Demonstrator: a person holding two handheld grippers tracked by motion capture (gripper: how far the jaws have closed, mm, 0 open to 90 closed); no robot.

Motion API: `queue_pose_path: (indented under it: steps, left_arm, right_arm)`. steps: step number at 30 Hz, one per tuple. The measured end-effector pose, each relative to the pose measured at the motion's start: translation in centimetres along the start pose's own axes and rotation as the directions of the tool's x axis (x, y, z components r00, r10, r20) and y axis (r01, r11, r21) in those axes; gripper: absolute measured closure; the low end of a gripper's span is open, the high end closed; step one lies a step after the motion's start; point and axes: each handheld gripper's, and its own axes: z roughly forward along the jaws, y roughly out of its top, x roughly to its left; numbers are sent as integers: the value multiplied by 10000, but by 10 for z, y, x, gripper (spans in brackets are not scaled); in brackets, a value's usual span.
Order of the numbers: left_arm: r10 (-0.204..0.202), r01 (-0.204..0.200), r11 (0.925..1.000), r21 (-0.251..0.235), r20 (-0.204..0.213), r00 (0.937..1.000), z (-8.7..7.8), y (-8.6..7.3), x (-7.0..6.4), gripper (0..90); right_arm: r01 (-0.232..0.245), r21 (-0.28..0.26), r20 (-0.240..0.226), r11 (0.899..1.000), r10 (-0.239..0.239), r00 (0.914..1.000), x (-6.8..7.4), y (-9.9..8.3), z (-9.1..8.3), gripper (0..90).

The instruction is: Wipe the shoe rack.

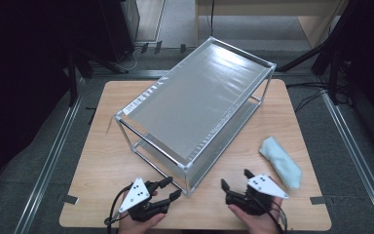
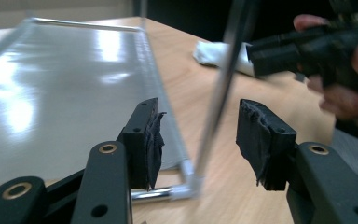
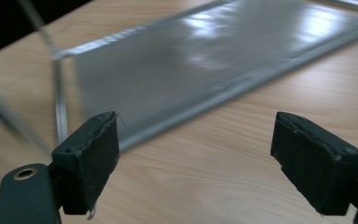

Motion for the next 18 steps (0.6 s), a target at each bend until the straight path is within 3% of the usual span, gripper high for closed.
queue_pose_path:
  steps: [5,8,10,15,18]
  left_arm:
    - [-673,666,9977,-98,-1056,9921,-16,-3,24,498]
    - [-1122,1123,9936,-95,-1754,9781,-23,-6,37,500]
    - [-1316,1319,9912,-115,-1987,9712,-26,-9,42,502]
    - [-1398,1413,9899,-118,-2470,9589,-30,-12,48,496]
    - [-1348,1392,9903,-31,-2705,9532,-34,-15,50,495]
  right_arm:
    - [601,-104,-1018,9981,-609,9929,39,-2,16,150]
    - [682,-66,-1689,9976,-683,9833,54,-2,25,150]
    - [683,-68,-1947,9976,-683,9785,62,-2,30,152]
    - [989,117,-1991,9950,-946,9754,77,-4,42,301]
    - [790,510,-1594,9956,-700,9847,78,-6,49,367]
